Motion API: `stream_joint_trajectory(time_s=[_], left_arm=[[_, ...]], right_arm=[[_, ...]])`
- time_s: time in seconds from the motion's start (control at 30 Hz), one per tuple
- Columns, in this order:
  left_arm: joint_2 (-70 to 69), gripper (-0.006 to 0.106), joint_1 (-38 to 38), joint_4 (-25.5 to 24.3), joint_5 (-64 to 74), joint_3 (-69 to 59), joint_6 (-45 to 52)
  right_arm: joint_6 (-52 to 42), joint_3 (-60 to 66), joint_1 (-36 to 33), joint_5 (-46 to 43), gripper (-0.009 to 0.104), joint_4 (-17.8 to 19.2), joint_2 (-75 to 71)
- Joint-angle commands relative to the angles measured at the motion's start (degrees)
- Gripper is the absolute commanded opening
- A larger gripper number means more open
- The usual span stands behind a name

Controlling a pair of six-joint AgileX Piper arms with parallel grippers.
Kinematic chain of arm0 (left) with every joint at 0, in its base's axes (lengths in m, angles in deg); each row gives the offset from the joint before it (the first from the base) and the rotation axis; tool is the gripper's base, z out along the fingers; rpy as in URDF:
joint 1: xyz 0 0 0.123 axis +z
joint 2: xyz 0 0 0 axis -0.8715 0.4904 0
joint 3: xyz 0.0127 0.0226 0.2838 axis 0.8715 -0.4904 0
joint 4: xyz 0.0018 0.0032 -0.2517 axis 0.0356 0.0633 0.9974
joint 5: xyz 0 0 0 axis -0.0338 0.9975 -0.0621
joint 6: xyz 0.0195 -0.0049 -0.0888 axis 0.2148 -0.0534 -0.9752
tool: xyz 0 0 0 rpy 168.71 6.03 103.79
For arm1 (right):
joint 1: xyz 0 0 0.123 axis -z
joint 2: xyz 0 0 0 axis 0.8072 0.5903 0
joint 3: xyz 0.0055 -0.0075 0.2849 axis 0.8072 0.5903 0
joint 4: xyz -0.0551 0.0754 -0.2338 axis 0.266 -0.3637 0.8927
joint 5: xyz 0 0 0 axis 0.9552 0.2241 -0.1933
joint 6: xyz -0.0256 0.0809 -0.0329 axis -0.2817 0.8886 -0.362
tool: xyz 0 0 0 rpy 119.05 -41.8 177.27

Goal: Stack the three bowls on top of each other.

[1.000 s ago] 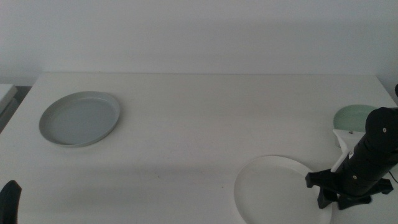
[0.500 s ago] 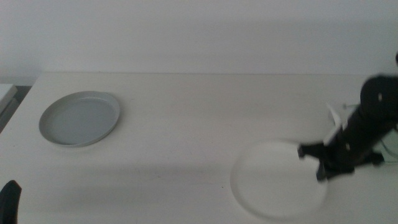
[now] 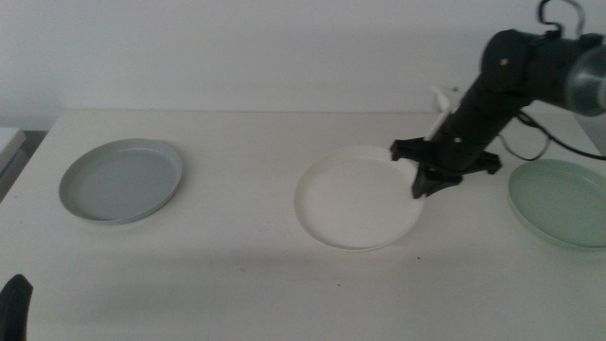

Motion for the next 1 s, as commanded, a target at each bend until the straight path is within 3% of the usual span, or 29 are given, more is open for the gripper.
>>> stream_joint_trajectory(time_s=[0.0, 0.23, 0.53, 0.67, 0.8, 0.97], left_arm=[[-0.15, 0.094, -0.08, -0.21, -0.80, 0.01, -0.28], [-0.15, 0.094, -0.08, -0.21, -0.80, 0.01, -0.28], [-0.15, 0.094, -0.08, -0.21, -0.80, 0.01, -0.28], [-0.15, 0.094, -0.08, -0.21, -0.80, 0.01, -0.28], [-0.15, 0.094, -0.08, -0.21, -0.80, 0.01, -0.28], [-0.15, 0.094, -0.08, -0.21, -0.80, 0.01, -0.28]], right_arm=[[-0.70, -3.30, -1.00, 1.60, -0.003, -0.80, 2.89], [-0.70, -6.37, -2.88, 1.46, -0.003, -1.47, 8.31], [-2.23, -6.37, -3.01, 1.67, -0.002, -5.75, 10.55], [-2.23, -6.37, -3.01, 1.67, 0.001, -5.25, 10.65], [-2.00, -6.37, -3.01, 1.67, 0.019, -5.25, 10.65], [-6.33, -7.65, -2.74, 3.02, 0.061, -5.74, 9.06]])
